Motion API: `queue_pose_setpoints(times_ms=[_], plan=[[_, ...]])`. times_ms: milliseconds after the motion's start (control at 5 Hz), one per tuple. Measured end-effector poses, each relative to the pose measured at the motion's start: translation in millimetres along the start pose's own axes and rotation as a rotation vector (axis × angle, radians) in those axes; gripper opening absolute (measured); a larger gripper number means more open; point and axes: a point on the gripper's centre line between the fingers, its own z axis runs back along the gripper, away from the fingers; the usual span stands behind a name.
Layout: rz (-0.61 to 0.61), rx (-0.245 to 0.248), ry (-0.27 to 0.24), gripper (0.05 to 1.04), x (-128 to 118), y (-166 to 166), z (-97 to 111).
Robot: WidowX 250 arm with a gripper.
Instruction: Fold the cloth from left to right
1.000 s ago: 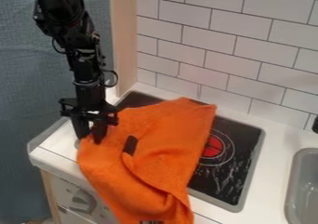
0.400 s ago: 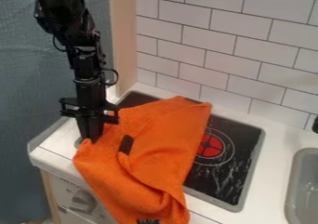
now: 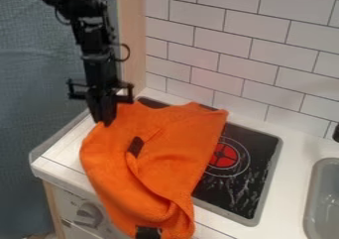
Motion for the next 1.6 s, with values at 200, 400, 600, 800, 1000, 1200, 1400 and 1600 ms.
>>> queue_pose_setpoints(times_ms=[200, 400, 600, 800, 1000, 1200, 1400, 1600], plan=[[-0.065, -0.043, -0.013, 0.068, 6, -35, 14], [-0.145, -0.077, -0.008, 0.068, 6, -73, 15], [-0.238, -0.085, -0.018, 0.068, 6, -110, 17], [-0.304, -0.077, 0.008, 0.068, 1, -133, 2], [-0.326, -0.054, 0.044, 0.068, -1, -136, -20], [-0.313, -0.03, 0.062, 0.096, -1, -132, -33], [-0.295, -0.01, 0.068, 0.274, -2, -129, -35], [-0.279, -0.023, 0.055, 0.567, 0, -131, -36]])
